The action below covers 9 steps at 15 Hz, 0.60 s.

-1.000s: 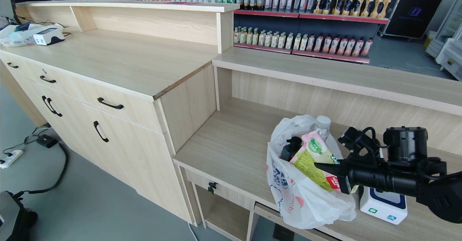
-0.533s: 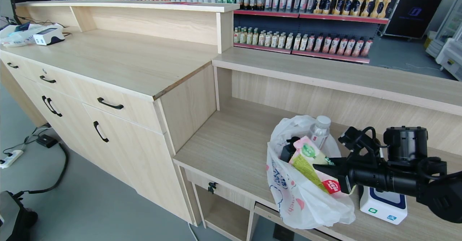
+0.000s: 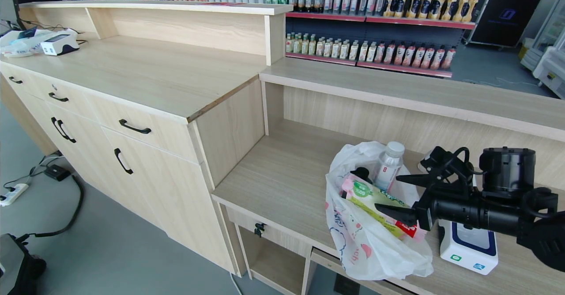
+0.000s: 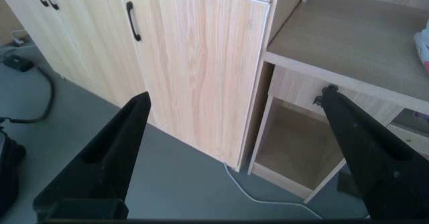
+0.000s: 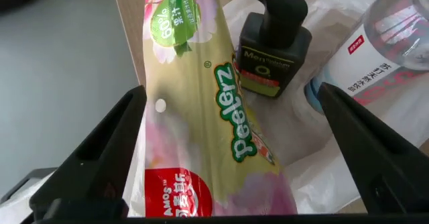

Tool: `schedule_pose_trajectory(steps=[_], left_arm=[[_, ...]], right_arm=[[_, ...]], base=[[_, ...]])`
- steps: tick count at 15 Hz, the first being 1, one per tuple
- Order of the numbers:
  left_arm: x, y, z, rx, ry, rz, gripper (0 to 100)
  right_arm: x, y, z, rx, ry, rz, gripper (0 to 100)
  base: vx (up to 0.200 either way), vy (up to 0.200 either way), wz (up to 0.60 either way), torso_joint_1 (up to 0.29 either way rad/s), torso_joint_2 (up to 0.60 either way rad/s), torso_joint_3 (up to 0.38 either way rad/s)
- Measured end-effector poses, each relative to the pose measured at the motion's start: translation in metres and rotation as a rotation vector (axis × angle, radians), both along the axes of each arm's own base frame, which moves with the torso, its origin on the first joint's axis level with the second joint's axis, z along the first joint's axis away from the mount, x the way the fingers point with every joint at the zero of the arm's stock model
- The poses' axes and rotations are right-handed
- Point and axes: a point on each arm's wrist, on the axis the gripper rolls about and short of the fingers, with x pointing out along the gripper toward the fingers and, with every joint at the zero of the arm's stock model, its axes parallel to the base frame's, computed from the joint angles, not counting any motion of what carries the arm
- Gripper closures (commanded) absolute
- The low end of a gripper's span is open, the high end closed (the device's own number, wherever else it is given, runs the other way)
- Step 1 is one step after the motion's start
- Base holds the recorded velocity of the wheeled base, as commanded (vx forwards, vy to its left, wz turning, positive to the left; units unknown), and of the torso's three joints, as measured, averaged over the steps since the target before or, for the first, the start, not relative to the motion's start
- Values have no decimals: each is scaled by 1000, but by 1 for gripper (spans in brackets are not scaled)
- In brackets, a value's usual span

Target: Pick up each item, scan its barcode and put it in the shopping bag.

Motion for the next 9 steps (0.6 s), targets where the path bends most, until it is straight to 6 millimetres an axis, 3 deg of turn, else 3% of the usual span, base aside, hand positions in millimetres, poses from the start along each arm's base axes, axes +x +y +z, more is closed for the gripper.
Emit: schedule_pose_trajectory(steps=[4,7,9], left_arm=[[0,0,0,0,0,0,0],[0,0,0,0,0,0,0],[0,0,0,0,0,0,0]], right_arm=[[-6,1,25,18,-107,8,0],[-22,1,56,45,-218,16,0],[-40,-1,79,62,-311,17,0]], base=[[0,0,0,0,0,0],[0,0,0,0,0,0],[0,0,-600,-2,0,-2]])
